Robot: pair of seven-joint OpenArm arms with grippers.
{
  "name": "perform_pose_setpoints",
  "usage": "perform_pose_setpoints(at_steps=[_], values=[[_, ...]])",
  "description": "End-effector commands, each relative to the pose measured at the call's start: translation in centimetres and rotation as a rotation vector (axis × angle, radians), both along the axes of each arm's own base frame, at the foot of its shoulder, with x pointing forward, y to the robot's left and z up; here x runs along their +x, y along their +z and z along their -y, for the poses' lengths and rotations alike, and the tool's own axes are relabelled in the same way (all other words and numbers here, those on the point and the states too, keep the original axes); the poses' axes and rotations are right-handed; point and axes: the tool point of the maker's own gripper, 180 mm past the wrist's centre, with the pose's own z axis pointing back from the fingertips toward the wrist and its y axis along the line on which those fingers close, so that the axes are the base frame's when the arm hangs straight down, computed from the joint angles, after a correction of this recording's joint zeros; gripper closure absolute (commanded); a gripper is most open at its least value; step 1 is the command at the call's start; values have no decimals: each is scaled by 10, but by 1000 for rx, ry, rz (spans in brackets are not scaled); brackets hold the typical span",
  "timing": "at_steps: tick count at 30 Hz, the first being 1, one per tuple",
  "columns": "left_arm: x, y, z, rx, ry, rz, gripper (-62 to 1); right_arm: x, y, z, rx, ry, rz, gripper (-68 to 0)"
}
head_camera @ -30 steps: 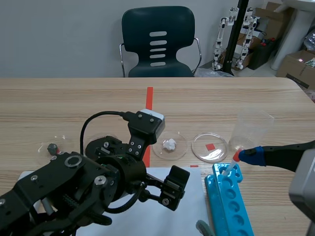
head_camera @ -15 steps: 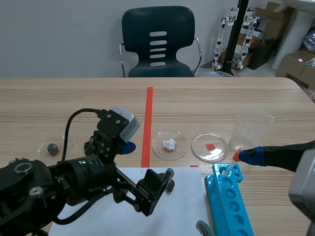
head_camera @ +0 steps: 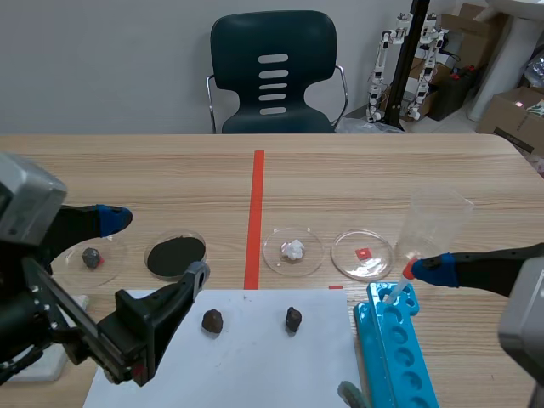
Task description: Return to the home posture
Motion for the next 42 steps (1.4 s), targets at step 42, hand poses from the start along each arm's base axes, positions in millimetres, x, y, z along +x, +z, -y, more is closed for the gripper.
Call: perform_pose_setpoints(at_steps=[42], values=[[-45, 31, 6, -56, 59, 114, -623, 1, 4, 0, 16, -3, 9, -653]])
